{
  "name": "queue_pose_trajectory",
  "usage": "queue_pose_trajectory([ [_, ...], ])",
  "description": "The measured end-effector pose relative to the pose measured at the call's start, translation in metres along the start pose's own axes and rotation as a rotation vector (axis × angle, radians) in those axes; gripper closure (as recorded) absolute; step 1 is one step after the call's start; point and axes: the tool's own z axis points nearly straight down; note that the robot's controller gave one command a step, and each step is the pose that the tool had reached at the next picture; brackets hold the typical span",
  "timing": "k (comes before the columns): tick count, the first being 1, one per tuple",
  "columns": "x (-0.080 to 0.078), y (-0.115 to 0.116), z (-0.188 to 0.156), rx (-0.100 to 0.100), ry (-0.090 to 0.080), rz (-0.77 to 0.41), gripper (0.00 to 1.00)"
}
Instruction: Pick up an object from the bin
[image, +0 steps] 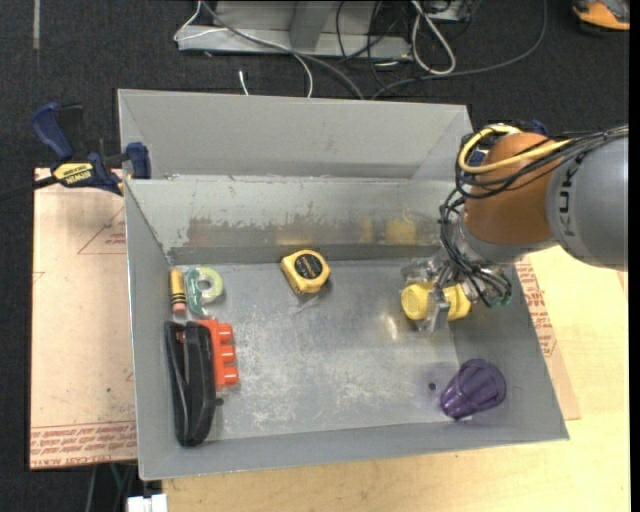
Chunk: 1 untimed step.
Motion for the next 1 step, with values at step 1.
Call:
queue_pose_trajectory([
  [1,0.0036,-0.0011,-0.0215,0.0,0.011,-0.065,1.0],
])
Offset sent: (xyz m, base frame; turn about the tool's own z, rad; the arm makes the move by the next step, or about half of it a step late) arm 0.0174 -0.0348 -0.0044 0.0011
